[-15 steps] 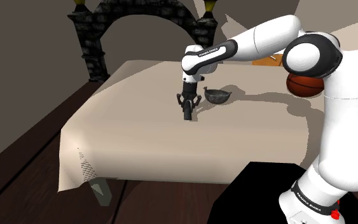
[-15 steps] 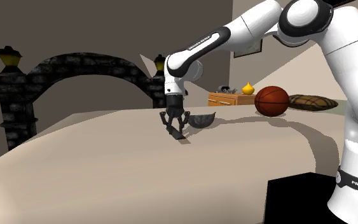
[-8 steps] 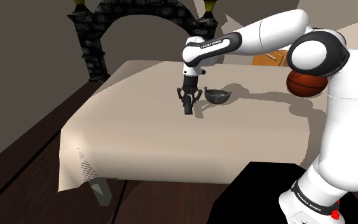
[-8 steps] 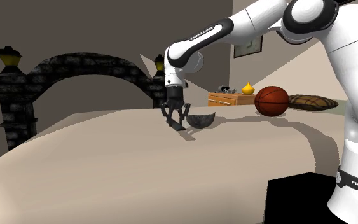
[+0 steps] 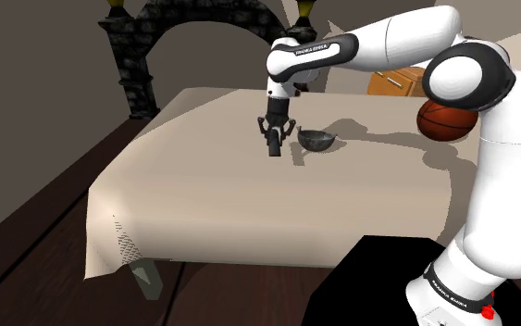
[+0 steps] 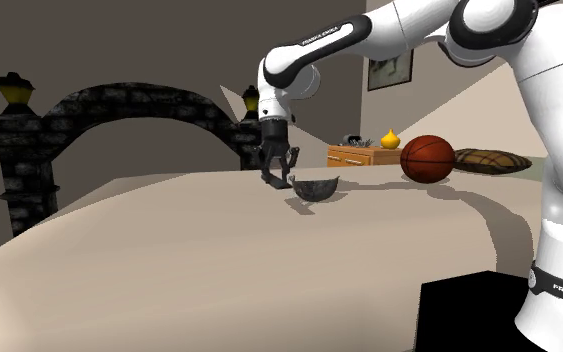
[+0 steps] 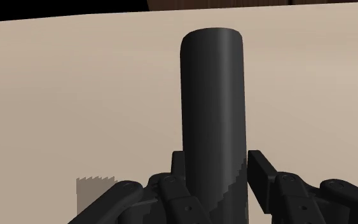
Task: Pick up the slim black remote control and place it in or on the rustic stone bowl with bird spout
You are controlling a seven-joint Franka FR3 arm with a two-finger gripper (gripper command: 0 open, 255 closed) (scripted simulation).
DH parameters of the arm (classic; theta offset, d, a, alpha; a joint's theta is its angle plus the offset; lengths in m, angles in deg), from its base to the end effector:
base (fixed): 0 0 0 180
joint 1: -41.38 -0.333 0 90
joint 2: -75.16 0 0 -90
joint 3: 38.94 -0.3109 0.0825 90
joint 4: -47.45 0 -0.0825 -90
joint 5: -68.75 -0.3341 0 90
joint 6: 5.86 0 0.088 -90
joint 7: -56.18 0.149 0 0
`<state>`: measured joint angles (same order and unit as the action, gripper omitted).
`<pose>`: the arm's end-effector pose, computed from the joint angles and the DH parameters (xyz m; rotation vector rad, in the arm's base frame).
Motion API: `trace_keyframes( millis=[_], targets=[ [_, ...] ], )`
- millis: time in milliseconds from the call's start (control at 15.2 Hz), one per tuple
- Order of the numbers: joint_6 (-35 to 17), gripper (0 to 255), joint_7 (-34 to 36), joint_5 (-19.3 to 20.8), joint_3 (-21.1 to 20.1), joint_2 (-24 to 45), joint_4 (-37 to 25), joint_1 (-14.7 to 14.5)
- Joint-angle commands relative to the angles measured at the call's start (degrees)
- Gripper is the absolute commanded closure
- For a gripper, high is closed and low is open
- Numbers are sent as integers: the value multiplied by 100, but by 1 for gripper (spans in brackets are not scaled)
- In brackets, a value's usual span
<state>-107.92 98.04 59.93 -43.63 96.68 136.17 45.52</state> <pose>0.5991 0.0200 0.3964 -2.7930 1.1277 0.2971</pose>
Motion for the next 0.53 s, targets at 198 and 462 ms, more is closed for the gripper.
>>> trace_keyframes(
  millis=[198,462],
  targets=[
    [346,255,41,6,2,-66,-279,12],
    [638,255,85,10,0,-91,-550,15]
  ],
)
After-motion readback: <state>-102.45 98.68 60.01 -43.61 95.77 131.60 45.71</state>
